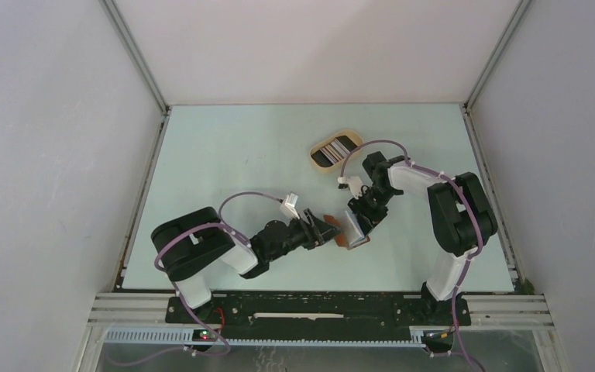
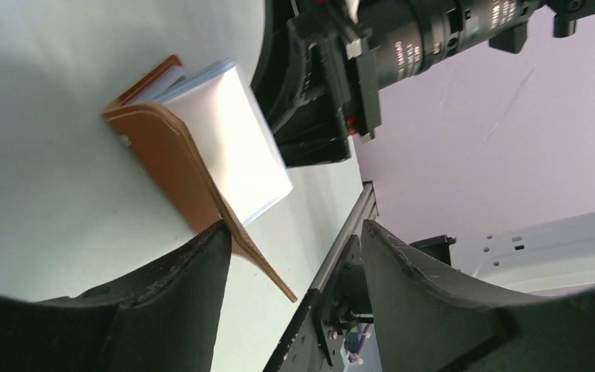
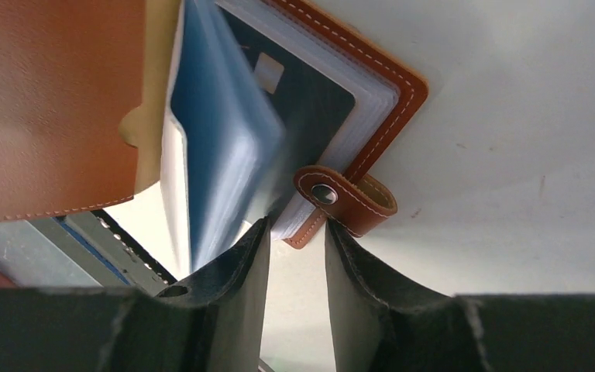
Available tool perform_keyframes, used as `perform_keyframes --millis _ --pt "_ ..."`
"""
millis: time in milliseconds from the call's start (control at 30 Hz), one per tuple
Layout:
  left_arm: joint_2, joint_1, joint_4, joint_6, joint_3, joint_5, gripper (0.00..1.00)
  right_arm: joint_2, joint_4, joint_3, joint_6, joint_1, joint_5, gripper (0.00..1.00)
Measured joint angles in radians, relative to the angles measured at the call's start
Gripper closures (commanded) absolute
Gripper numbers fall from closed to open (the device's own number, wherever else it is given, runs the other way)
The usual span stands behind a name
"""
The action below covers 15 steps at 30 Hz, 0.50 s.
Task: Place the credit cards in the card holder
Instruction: Close the card holder at the center of the board.
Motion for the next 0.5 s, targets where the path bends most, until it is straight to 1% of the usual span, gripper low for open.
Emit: perform_keyframes --millis 167,267,400,500 --pt "0.004 0.009 -0.006 0.024 0.039 0.023 0.33 0.000 0.000 0.000 -0.001 0.011 -0.033 0.60" --pt "0.004 0.013 -0.032 0.043 0.066 0.034 0.40 0.000 0.000 0.000 -0.001 0.009 -0.050 0.59" --pt "0.006 0.023 -0.072 0.066 0.096 0.044 0.45 -0.008 0.001 0.000 -0.002 -0.013 -0.074 0.58" --pt "0.019 0.032 -0.099 0.086 0.112 0.045 0.47 -0.032 0.001 0.000 -0.005 -0.034 -0.089 0.57"
